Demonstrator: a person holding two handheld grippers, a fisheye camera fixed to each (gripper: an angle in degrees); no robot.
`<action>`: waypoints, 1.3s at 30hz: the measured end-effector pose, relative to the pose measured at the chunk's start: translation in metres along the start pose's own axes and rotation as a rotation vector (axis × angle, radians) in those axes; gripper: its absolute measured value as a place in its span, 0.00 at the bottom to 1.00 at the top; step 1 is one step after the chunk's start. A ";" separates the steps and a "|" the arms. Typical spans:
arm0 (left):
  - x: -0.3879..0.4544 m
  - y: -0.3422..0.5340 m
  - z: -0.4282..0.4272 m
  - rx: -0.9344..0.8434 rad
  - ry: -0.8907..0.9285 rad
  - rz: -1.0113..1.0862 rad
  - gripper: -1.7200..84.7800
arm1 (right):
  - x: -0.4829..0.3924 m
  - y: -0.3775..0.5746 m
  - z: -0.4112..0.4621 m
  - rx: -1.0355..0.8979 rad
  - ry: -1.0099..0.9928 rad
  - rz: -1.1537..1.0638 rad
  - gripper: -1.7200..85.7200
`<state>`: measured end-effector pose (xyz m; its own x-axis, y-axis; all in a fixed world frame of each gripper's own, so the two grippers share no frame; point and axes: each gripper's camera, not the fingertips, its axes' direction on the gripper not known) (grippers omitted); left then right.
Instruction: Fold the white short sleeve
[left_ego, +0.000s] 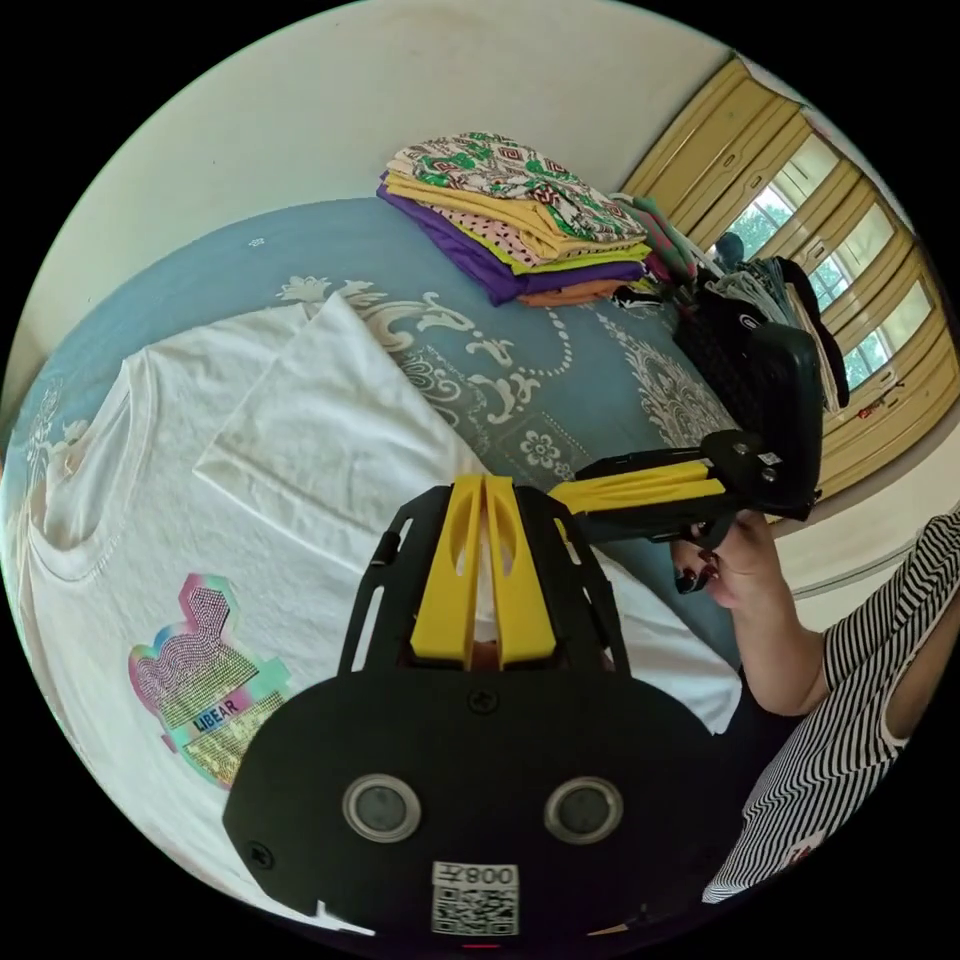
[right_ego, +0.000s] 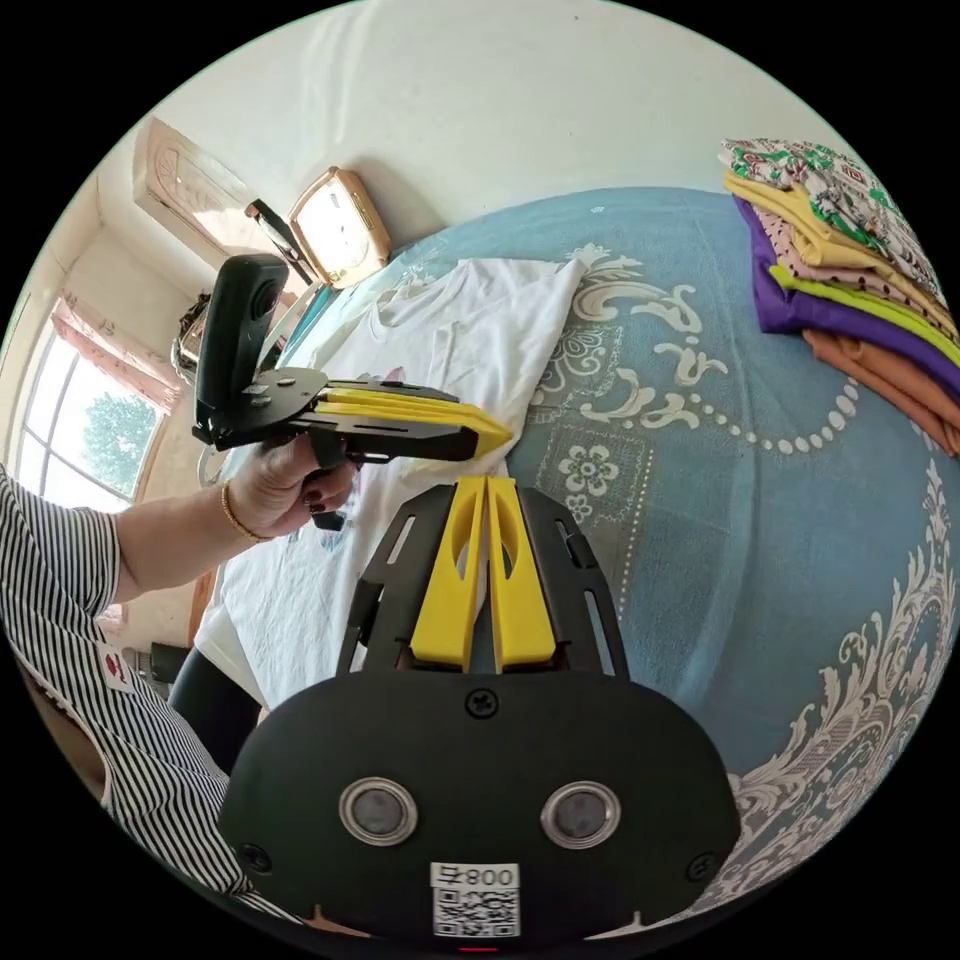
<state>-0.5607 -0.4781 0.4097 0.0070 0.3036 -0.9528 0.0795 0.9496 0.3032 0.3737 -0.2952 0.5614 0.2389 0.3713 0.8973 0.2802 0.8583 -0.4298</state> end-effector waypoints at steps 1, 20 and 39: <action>0.005 -0.004 -0.013 0.016 0.019 -0.002 0.02 | 0.001 0.001 0.001 -0.004 0.030 -0.013 0.02; 0.042 0.113 -0.291 0.298 -0.324 -0.468 0.03 | 0.033 0.053 0.048 0.070 0.142 -0.050 0.02; -0.040 0.255 -0.512 0.608 -0.198 -1.124 0.10 | -0.190 -0.059 0.331 -0.284 -0.107 -0.544 0.06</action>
<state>-1.0515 -0.2080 0.5342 -0.2163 -0.6997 -0.6809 0.5758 0.4718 -0.6677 0.0046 -0.2992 0.4496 -0.0985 -0.0468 0.9940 0.5757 0.8121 0.0953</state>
